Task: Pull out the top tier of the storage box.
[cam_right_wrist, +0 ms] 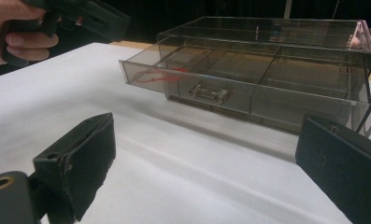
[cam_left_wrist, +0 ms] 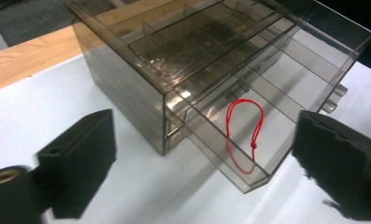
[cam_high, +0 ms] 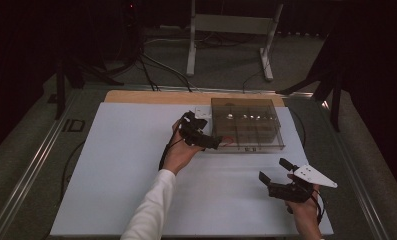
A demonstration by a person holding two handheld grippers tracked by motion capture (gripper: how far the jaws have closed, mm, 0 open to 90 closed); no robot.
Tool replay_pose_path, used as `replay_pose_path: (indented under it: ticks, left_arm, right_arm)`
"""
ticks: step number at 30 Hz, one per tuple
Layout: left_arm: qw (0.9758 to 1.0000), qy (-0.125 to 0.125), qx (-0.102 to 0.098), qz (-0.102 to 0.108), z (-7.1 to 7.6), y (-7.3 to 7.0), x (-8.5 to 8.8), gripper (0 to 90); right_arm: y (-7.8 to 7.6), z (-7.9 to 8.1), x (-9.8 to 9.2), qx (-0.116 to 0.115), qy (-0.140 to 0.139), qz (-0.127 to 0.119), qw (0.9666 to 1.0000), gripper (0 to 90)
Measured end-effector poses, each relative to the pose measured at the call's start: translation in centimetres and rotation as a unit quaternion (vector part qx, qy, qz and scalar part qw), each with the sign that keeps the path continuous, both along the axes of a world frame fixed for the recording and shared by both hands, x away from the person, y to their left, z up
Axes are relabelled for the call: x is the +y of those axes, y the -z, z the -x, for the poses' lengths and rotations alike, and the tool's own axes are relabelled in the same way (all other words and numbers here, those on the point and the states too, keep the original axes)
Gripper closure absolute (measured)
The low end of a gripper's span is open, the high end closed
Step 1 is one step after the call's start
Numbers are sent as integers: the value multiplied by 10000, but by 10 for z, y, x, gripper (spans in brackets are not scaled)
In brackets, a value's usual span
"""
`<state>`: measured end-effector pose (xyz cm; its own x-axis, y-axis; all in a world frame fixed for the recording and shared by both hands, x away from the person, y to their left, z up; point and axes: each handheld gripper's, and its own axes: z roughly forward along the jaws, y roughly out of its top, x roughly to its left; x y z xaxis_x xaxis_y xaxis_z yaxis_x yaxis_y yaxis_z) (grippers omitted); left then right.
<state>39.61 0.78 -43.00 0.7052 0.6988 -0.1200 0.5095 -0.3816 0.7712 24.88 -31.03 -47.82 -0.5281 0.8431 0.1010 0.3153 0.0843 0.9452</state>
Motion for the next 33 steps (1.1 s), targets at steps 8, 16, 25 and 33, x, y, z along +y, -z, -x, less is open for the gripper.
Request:
replay_pose_path:
  ticks: [8, 16, 25, 33]
  left_arm:
    - [9999, -5, -136, 23, 6, 1, 12, 27]
    - [9996, -8, -259, -61, 13, 1, 22, 26]
    - [9994, 53, -341, -72, 23, 0, 33, 26]
    - [9989, 18, -449, -93, 30, 0, 44, 26]
  right_arm:
    - [0, 0, 0, 2, 5, 2, 10000, 52]
    - [0, 0, 0, -1, 17, 10, 10000, 53]
    - [1, 0, 0, 0, 25, 1, 10000, 53]
    - [1, -1, 0, -1, 46, -6, 10000, 53]
